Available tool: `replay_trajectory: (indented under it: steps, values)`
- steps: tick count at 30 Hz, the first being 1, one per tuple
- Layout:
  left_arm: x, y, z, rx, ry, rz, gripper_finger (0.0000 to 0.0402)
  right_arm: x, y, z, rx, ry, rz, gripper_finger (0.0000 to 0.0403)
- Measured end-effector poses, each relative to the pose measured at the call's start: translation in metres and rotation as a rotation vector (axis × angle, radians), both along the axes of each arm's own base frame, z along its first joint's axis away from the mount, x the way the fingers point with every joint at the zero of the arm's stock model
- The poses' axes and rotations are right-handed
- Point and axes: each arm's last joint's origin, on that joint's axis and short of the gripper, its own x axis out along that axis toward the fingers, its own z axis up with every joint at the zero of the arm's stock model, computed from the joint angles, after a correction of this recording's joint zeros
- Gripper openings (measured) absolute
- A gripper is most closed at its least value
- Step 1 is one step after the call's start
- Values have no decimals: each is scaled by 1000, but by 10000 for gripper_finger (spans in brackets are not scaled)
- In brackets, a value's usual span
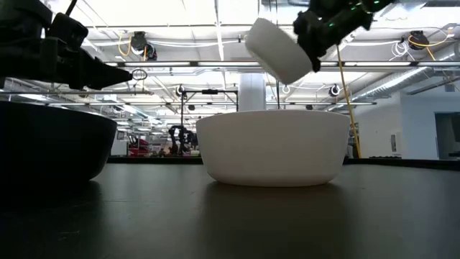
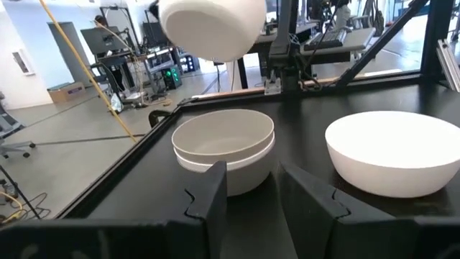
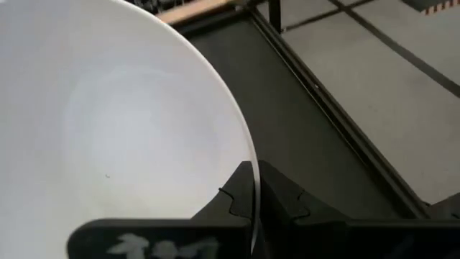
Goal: Nest bowls inside each other
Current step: Stack the right white bowl on the top of the gray bowl
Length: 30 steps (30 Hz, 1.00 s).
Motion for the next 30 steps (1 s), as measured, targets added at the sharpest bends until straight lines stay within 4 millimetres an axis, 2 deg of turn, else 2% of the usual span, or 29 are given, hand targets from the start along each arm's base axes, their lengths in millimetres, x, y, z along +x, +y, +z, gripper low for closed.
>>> replay_trajectory:
  steps: [6,12,22,27,30]
  values:
    - [0,0,-1,-1,15,0,127,25,-21,-2,12,76,27,0]
    - [0,0,-2,10,17,0,127,46,-32,-11,79,205,68,0]
    - [0,0,-2,13,19,0,127,90,-29,-27,120,330,158,0]
    - [0,0,-2,12,19,0,127,103,-28,-40,62,522,122,0]
    - [0,0,-2,7,20,0,127,108,-30,-40,29,549,98,0]
